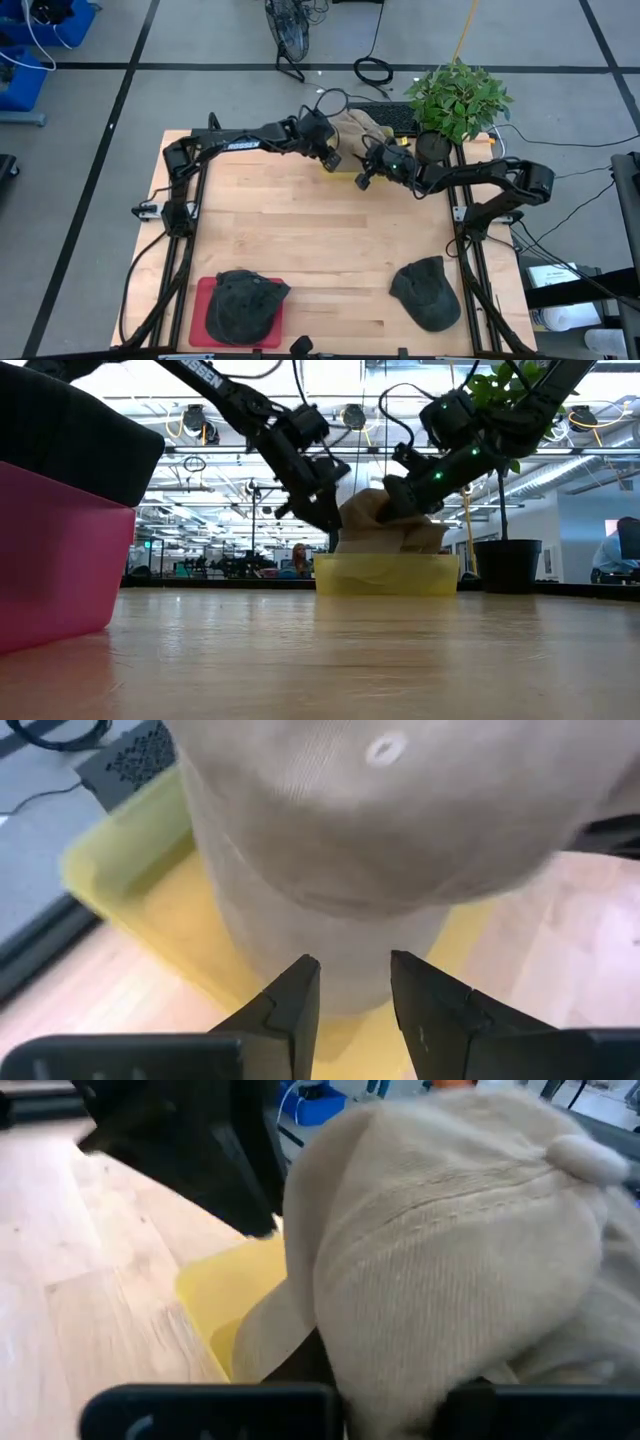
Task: Pick & Place hat
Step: Put the brown cap into the yellow bin, then put the black cap into the red bin
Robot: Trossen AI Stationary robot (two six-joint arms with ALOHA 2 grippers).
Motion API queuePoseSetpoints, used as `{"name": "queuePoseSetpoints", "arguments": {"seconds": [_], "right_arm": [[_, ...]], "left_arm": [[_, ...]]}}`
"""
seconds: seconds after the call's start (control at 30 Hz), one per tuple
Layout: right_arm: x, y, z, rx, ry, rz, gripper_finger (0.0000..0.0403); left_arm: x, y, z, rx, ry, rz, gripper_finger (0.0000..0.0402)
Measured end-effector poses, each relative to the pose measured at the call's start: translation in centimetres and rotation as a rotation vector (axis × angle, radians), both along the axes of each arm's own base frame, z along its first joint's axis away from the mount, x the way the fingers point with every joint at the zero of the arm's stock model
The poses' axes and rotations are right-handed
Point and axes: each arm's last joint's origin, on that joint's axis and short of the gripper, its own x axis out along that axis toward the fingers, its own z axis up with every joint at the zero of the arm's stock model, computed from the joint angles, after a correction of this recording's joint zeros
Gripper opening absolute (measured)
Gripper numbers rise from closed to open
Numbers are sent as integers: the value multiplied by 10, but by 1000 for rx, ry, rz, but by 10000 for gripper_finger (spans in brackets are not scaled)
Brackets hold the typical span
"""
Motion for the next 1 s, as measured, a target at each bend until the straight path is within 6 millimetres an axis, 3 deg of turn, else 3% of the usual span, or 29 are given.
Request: {"name": "queuePoseSetpoints", "arguments": {"seconds": [0.33,0.6,0.83,1.0], "right_arm": [[-19,4,31,-8,-46,17,117],[-47,12,54,30,-28,50,188],[-70,31,71,119,-78,37,192],[-81,52,80,193,-124,78,155]], "left_arm": [[-35,-19,73,120,-48,22,127],[-79,-59,129,186,-31,110,127],[-92,-113,145,182,5,32,127],[-91,-142,127,177,67,-46,103]]}}
